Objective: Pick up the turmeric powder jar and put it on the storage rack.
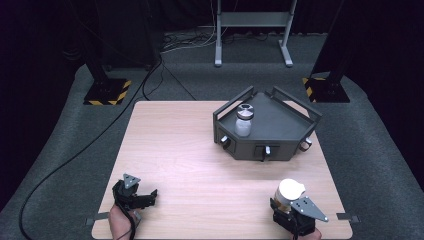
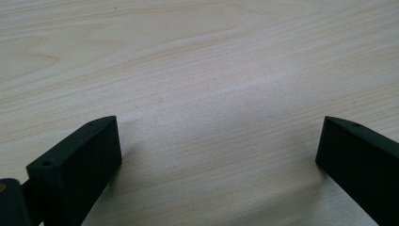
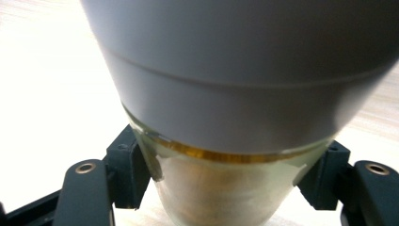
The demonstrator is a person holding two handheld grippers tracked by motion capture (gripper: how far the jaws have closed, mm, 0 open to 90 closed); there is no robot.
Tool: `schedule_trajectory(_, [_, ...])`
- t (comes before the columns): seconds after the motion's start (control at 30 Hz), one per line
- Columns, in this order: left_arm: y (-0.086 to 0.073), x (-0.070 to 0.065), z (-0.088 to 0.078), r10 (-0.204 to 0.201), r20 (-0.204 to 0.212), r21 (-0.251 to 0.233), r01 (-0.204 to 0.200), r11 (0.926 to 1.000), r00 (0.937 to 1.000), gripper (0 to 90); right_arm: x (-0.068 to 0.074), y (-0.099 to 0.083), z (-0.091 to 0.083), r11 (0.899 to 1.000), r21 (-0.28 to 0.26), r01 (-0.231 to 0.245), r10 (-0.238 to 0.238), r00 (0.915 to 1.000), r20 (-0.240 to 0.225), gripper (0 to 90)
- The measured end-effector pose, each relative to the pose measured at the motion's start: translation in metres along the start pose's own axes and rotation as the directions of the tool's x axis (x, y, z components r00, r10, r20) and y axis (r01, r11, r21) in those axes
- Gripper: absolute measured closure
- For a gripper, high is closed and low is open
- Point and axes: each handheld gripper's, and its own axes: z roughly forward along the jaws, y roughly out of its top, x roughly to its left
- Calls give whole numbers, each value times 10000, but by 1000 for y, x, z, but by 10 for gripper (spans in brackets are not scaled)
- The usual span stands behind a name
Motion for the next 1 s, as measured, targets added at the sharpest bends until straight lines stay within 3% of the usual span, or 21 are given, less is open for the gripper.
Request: schedule_trajectory(1.0, [0, 0, 0, -5, -7, -5, 5, 10000, 10000, 6, -14, 27, -5, 9993, -252, 294, -286, 9991, 302, 304])
